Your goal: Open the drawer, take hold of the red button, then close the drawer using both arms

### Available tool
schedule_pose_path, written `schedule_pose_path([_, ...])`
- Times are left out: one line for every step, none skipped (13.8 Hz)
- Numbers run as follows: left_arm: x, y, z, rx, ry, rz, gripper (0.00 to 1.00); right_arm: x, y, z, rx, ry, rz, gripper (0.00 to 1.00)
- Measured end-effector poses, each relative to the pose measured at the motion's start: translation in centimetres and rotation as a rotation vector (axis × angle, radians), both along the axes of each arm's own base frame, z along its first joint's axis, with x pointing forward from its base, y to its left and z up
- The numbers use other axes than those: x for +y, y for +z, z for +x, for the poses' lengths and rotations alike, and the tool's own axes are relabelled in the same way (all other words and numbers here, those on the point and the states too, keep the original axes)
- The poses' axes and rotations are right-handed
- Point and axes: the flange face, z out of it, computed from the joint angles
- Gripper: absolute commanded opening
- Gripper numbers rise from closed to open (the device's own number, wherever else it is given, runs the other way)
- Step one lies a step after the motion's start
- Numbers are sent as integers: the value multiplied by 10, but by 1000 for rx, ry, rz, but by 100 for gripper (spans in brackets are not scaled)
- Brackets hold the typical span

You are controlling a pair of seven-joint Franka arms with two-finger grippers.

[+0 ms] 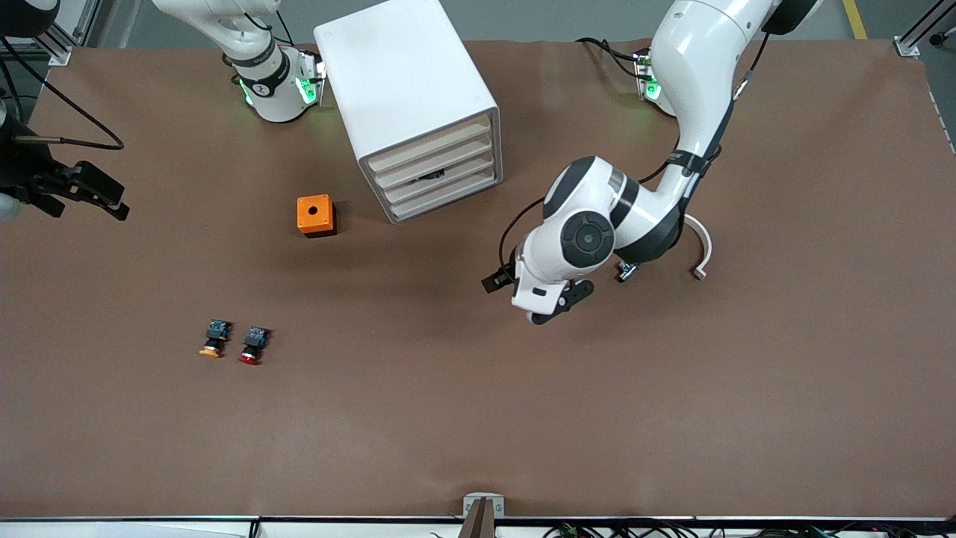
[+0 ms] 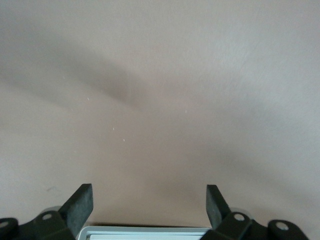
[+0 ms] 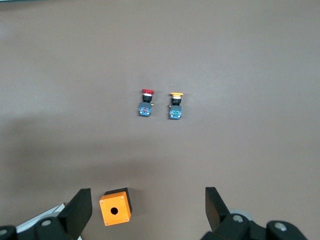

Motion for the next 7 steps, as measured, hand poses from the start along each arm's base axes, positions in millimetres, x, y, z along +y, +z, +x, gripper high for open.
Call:
schedule_pose_path([7,8,5,-20,-10,2,99,0,1,0,-1,1,-4,100])
schedule_pose_path([15,17,9,-40,-34,12,99,-1,2,0,-4,11,-9,100])
schedule_pose_path([28,27,14,-56,-67,31,99,-1,4,0,-7,36,-13,100])
schedule_pose_path([47,38,21,-65,-111,50,99,-2,5,0,-9,59,-16,100])
schedule_pose_path([73,53,29,-72,-162,62,99,-3,5,0,-8,71,-18,100])
schedule_pose_path([101,69,38,-77,-209,66,99,-3,5,0,-8,76,-18,100])
schedule_pose_path([132,89,45,-84,-253,66,99,-3,5,0,-5,81,-19,100])
